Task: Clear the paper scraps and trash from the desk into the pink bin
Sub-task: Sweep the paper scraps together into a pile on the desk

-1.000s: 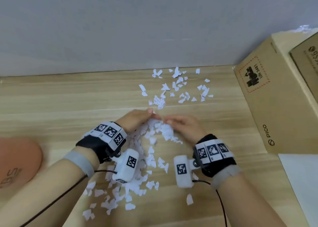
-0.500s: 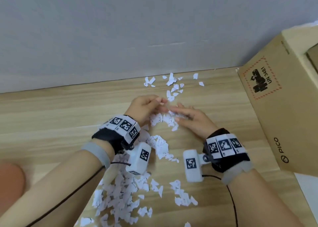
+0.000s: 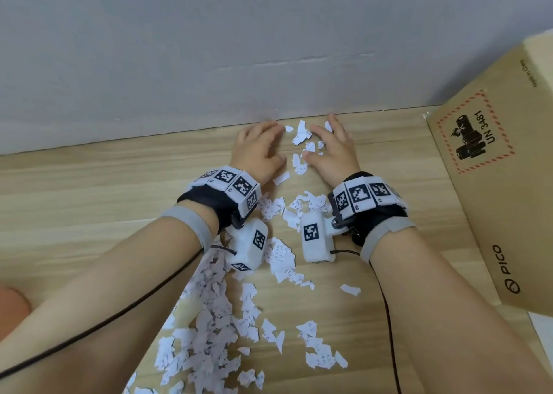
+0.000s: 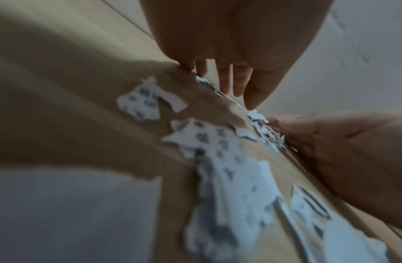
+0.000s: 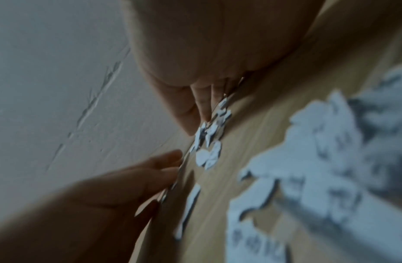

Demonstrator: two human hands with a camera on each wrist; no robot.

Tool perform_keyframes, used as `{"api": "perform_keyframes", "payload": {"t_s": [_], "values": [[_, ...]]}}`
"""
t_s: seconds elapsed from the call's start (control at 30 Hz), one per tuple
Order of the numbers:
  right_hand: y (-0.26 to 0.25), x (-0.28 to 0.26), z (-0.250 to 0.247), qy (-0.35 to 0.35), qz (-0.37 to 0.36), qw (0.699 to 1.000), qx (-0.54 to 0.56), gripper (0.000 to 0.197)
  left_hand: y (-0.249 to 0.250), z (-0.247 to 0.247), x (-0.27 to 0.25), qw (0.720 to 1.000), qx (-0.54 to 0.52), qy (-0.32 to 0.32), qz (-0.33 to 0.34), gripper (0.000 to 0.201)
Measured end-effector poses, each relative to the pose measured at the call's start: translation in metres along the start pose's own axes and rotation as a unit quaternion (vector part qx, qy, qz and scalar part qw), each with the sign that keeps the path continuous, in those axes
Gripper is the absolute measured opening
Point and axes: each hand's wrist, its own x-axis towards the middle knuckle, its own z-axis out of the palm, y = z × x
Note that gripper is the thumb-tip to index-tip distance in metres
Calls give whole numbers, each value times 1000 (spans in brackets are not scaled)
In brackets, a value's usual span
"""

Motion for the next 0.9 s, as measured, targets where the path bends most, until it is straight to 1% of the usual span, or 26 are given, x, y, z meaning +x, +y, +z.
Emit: {"api": "perform_keyframes", "payload": {"t_s": [0.1, 0.17, 0.23, 0.27, 0.33, 0.4, 0.5, 0.57, 0.67, 0.77, 0.9], "values": [[-3, -1, 5, -13, -6, 1000, -9, 58, 5, 2, 0, 999, 4, -33, 16, 60], [-6, -2, 6, -48, -16, 998, -24, 63, 9, 2, 2, 997, -13, -60, 42, 61], [-7, -4, 6, -90, -40, 994, -41, 66, 13, -1, 3, 991, -50, -98, 75, 62], [-7, -6, 6, -109, -55, 991, -50, 67, 14, -3, 3, 988, -61, -114, 82, 63], [-3, -13, 3, -143, -79, 985, -63, 68, 12, -8, -3, 987, -47, -131, 84, 62], [0, -24, 1, -179, -95, 976, -81, 68, 5, -12, -15, 986, -6, -138, 93, 57], [2, -48, 2, -232, -109, 960, -109, 68, -5, -16, -41, 982, 19, -167, 92, 50], [-1, -67, 4, -261, -108, 954, -101, 66, -7, -18, -62, 978, 20, -193, 81, 47], [-6, -101, 10, -293, -96, 948, -81, 65, -5, -19, -98, 974, 29, -212, 71, 44], [-8, -140, 21, -303, -88, 946, -69, 65, -3, -16, -137, 972, 25, -223, 66, 44], [-6, -189, 39, -294, -80, 951, -57, 67, -10, -3, -188, 968, 46, -239, 55, 45]]}}
